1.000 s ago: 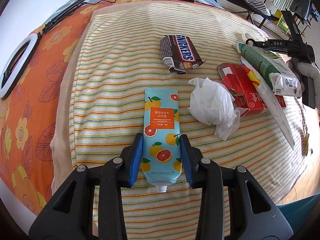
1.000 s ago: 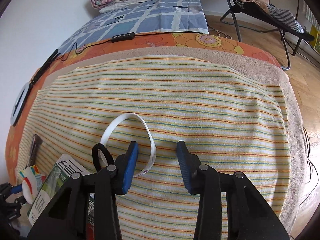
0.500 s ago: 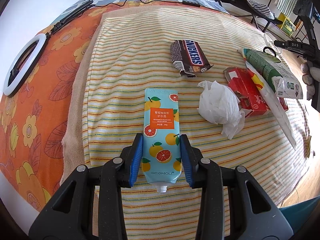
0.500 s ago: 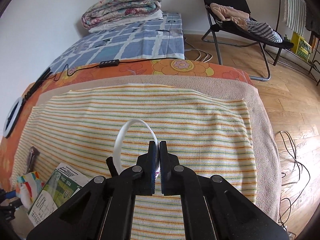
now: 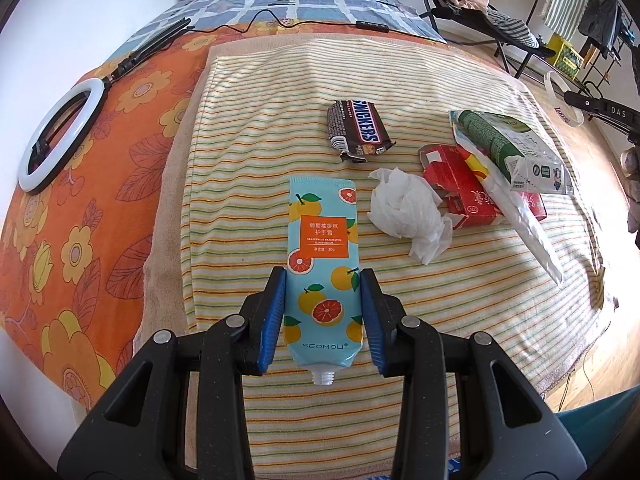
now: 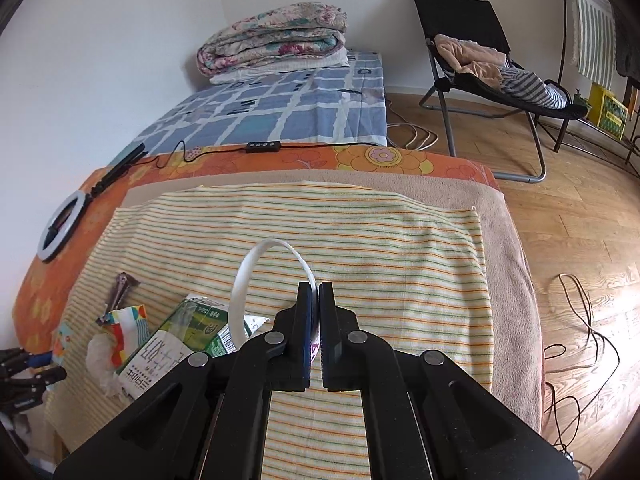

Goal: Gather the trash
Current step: 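Carry the tube and white strap down over the blue basket with both tools, then open the left tool to drop the tube while the right tool drops the strap into the basket, then move both open tools back up over the towel, then grasp the white tissue with the left tool while the right tool grasps the green milk carton, then carry the tissue and green carton down over the blue basket with both tools, then open the left tool to drop the tissue while the right tool drops the carton into the basket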

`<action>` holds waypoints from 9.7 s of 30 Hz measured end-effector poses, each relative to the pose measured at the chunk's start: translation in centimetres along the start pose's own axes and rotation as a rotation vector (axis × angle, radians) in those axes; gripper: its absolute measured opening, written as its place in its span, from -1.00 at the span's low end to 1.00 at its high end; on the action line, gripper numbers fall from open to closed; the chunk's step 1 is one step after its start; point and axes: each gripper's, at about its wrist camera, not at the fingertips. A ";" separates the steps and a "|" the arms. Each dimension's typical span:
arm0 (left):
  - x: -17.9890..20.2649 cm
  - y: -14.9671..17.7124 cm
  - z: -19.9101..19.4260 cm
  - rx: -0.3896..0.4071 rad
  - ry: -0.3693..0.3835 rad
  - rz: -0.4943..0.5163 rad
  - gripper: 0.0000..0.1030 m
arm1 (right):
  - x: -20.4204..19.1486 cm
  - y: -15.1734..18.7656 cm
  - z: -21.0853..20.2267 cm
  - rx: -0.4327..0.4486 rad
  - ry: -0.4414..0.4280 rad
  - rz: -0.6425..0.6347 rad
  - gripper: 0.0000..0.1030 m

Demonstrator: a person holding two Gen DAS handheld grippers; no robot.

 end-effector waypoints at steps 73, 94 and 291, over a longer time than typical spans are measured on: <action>13.1 20.8 -0.8 -0.244 0.144 0.156 -0.07 | -11.8 32.7 -9.6 -0.382 -0.137 -0.287 -0.94; 11.9 19.3 -2.0 -0.206 0.114 0.126 0.26 | -11.7 31.7 -10.0 -0.340 -0.099 -0.270 0.15; 13.1 19.6 -1.9 -0.161 0.120 0.176 -0.19 | -14.1 31.6 -11.3 -0.309 -0.193 -0.368 -0.35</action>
Point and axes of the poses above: each gripper's, at about its wrist camera, not at the fingertips, and z roughly the way its jaws point, x to its right, y to its underside, and after that the axes turned 7 degrees about z, right-handed
